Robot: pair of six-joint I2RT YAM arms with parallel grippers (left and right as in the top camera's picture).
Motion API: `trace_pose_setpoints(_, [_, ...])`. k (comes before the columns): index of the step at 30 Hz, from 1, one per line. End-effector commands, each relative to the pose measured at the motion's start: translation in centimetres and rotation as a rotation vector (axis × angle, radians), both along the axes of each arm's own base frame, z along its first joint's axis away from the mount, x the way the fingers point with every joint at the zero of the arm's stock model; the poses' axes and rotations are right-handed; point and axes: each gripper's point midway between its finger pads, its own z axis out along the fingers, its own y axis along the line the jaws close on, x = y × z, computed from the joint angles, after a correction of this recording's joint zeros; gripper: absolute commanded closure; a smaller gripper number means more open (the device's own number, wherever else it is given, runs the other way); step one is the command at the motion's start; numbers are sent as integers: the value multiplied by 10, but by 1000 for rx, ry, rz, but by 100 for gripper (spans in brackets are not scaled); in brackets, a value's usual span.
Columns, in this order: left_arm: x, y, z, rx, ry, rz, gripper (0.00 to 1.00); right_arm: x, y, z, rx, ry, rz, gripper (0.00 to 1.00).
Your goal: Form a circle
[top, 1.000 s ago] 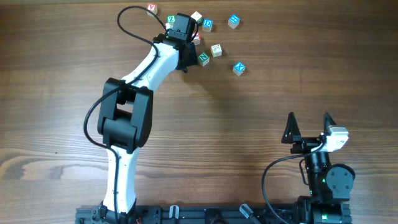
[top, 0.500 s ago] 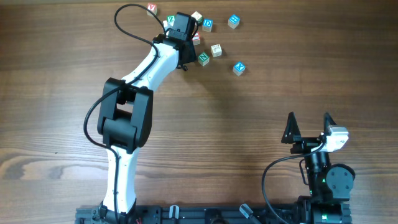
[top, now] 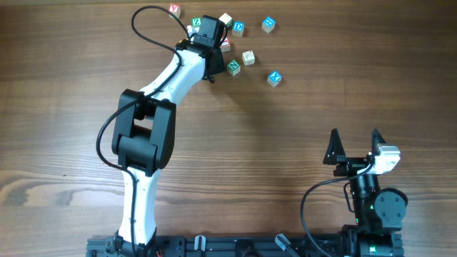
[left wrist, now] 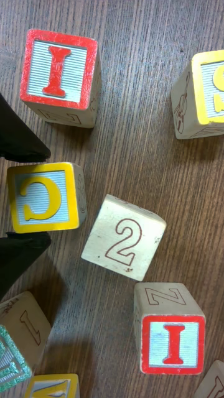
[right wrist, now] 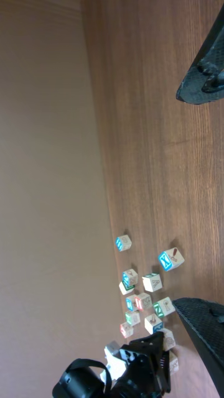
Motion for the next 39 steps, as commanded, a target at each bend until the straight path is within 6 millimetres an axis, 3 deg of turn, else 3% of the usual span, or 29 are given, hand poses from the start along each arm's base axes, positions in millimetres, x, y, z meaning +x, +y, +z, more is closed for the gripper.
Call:
trace_pose_setpoints(1, [-5,1,-11,-6,32,-4,62,-1,2,2,-10,-10,11,0])
trace_pose_setpoints(4, [-8,-3,0,-37,37,-18,62,-1,2,2,-10,-10,11,0])
trace_pose_setpoints(10, [-29,4,61,-30,27,-43,65,-1,2,2,-10,-10,11,0])
trace_pose_setpoints(13, [-43,8,75,-26,54,-44,62,-1,2,2,-10,-10,11,0])
trace_pose_setpoints(18, [-83,10,62,-29,229,-64,58,-1,2,2,-10,-10,11,0])
trace_pose_setpoints(22, [-96,9,60,-15,277,-73,54,-1,2,2,-10,-10,11,0])
trace_pose_setpoints(27, [-97,8,59,-14,278,-77,52,-1,2,2,-10,-10,11,0])
trace_pose_setpoints(33, [-85,3,60,-29,231,-79,36,-1,2,2,-10,-10,11,0])
trace_pose_setpoints(39, [-81,0,37,-22,254,-83,26,-1,2,2,-10,-10,11,0])
